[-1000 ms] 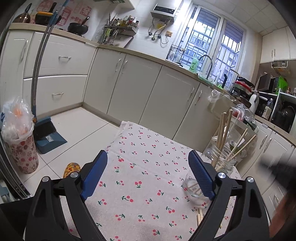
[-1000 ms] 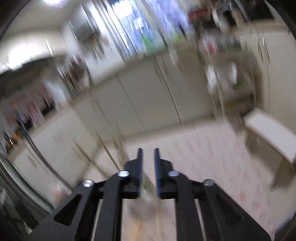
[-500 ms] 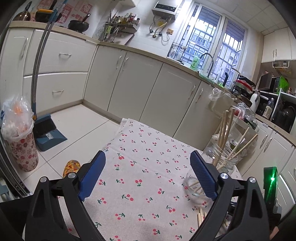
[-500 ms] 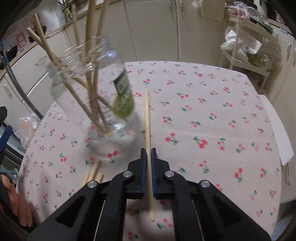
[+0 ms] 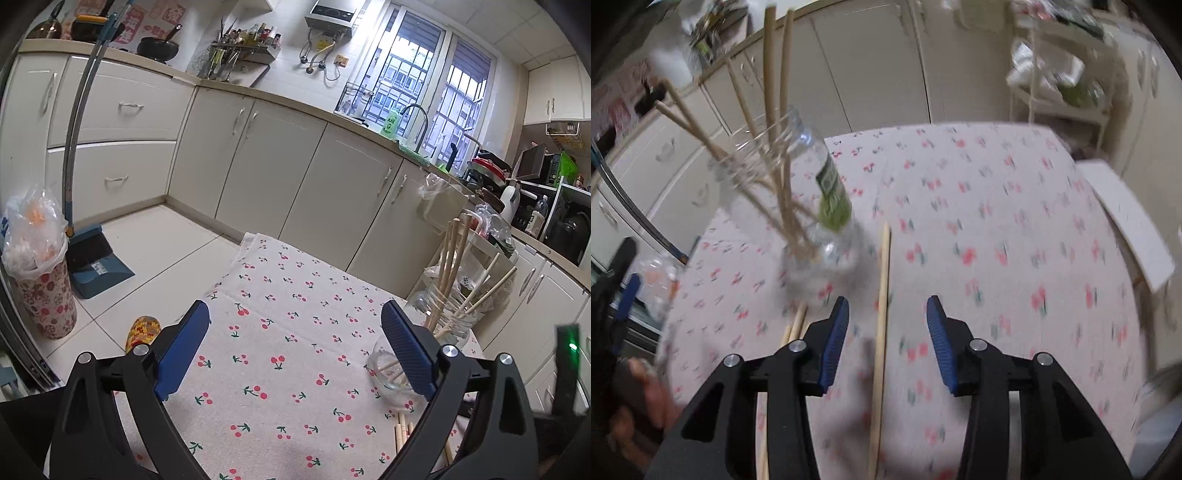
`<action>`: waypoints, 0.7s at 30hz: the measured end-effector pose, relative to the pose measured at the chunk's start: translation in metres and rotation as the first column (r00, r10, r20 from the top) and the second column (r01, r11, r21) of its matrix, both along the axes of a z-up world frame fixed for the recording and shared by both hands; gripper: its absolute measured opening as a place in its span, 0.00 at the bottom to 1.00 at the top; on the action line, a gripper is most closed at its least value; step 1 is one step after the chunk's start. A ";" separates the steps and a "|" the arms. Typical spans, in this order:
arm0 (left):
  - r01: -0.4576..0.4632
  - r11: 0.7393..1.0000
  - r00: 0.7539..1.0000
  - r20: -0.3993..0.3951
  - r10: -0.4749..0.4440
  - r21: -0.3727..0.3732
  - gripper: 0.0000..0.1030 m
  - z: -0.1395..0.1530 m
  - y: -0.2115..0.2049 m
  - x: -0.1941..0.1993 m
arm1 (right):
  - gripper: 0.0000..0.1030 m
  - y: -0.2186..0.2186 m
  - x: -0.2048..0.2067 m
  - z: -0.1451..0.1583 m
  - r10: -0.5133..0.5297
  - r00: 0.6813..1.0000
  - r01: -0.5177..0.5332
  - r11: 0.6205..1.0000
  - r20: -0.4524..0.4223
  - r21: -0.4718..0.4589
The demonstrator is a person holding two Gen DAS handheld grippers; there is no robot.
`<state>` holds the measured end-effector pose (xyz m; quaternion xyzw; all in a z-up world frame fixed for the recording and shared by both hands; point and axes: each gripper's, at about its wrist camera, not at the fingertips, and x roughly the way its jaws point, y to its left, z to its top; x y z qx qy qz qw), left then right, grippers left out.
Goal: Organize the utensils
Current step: 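Raise the right gripper's stick over the jar and open to drop it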
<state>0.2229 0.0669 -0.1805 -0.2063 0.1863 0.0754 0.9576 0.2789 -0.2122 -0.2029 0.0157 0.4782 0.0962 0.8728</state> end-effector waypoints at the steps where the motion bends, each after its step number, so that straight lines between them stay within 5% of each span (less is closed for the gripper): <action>1: -0.001 1.000 1.000 -0.002 0.001 -0.006 0.88 -0.001 0.001 0.000 | 0.35 0.003 0.005 -0.003 0.006 1.000 -0.006 1.000 -0.004 -0.013; 7: -0.003 1.000 1.000 -0.010 0.002 -0.029 0.88 -0.003 0.003 0.001 | 0.07 0.012 0.025 -0.017 0.053 0.998 -0.050 0.990 0.015 -0.131; 10: -0.002 1.000 1.000 -0.011 0.001 -0.030 0.88 -0.004 0.004 0.002 | 0.06 0.009 0.021 -0.017 0.037 0.999 -0.034 0.991 0.026 -0.130; 14: -0.005 0.999 1.000 -0.011 0.004 -0.031 0.88 -0.004 0.004 0.003 | 0.06 -0.017 0.002 0.007 -0.051 0.997 0.045 0.992 0.055 0.115; 16: -0.005 1.000 1.000 -0.013 0.005 -0.029 0.88 -0.004 0.003 0.003 | 0.06 -0.029 -0.012 0.037 -0.105 0.984 0.061 0.958 0.144 0.280; 21: -0.008 1.000 1.000 -0.010 0.007 -0.019 0.89 -0.003 0.001 0.002 | 0.06 -0.037 -0.035 0.108 -0.232 0.888 -0.006 0.858 0.398 0.513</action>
